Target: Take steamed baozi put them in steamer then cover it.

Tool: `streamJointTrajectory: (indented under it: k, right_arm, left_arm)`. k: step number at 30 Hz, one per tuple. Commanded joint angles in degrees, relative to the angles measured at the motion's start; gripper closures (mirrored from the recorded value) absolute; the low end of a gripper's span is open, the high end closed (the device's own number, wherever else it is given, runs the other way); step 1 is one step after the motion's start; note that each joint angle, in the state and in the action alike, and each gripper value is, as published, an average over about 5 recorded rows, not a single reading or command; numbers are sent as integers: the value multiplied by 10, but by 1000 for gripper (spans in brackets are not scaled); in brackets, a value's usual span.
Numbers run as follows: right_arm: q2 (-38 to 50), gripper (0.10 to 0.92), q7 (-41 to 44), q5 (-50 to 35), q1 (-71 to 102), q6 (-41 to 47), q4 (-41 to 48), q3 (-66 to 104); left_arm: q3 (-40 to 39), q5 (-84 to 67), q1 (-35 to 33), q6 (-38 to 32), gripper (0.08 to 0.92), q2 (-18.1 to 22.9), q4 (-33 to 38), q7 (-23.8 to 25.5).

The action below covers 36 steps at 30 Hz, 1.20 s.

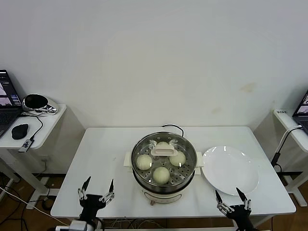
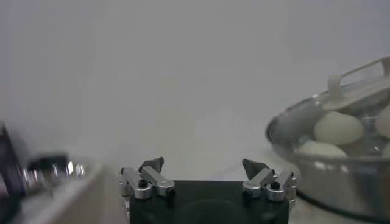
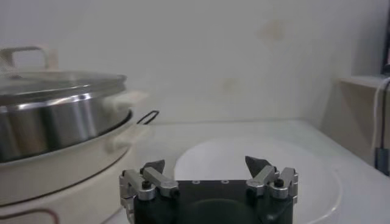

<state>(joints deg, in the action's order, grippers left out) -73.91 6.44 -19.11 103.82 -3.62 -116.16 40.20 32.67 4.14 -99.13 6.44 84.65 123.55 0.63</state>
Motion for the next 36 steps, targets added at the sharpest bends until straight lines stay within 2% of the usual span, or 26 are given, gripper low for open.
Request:
streamJointTrajectory:
  k: [1, 36]
  right_arm:
    - [19, 203, -15, 27, 23, 17, -31, -13]
    - [23, 203, 13, 42, 12, 19, -17, 12]
  left_arm:
    - [36, -67, -75, -14, 177, 18, -8, 12]
    - [42, -63, -91, -15, 177, 25, 7, 12]
